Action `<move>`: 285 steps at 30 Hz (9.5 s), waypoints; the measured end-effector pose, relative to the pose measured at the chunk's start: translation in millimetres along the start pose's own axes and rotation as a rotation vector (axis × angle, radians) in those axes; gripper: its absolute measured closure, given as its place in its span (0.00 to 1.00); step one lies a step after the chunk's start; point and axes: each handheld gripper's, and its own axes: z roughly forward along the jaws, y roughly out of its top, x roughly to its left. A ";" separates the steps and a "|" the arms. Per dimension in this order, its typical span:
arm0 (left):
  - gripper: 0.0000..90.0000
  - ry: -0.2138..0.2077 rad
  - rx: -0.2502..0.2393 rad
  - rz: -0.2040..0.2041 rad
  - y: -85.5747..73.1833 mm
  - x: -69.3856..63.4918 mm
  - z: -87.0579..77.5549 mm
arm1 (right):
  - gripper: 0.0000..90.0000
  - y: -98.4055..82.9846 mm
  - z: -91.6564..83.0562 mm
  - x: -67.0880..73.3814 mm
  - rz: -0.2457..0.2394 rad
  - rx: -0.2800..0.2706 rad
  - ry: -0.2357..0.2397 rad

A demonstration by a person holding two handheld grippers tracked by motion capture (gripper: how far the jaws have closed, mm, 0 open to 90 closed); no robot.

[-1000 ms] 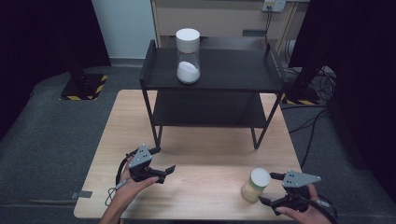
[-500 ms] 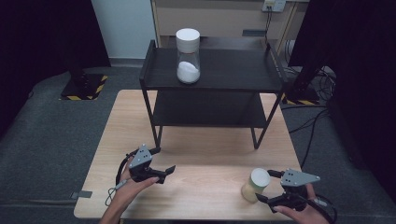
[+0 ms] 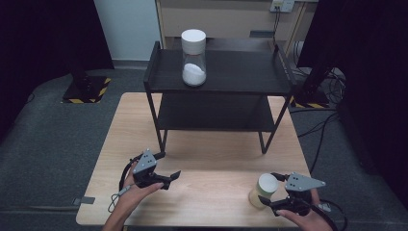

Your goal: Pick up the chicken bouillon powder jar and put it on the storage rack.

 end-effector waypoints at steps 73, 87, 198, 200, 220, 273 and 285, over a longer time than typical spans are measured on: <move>0.05 -0.003 0.004 0.022 4.0 2.0 -2.3 | 0.38 20.7 1.2 0.1 0.030 -0.070 -0.024; 0.05 0.002 0.006 0.014 2.0 3.4 -3.7 | 0.38 78.2 -0.9 -14.6 0.005 -0.105 0.002; 0.04 0.014 0.024 -0.001 -5.1 13.0 -10.7 | 0.38 340.1 -30.4 -83.7 -0.017 -0.176 -0.143; 0.04 0.014 0.022 -0.002 -5.1 13.1 -11.0 | 0.38 339.5 -24.8 -87.5 -0.002 -0.177 -0.152; 0.04 0.010 0.022 0.002 -4.5 12.3 -9.5 | 0.38 334.5 -0.9 -100.9 0.053 -0.154 -0.184; 0.04 0.017 0.034 0.006 -5.6 7.0 -7.0 | 0.03 235.4 -32.3 -40.6 -0.033 -0.162 -0.145; 0.04 0.011 0.046 0.005 -6.8 5.9 -4.4 | 0.02 173.4 -17.7 -26.5 -0.019 -0.183 -0.112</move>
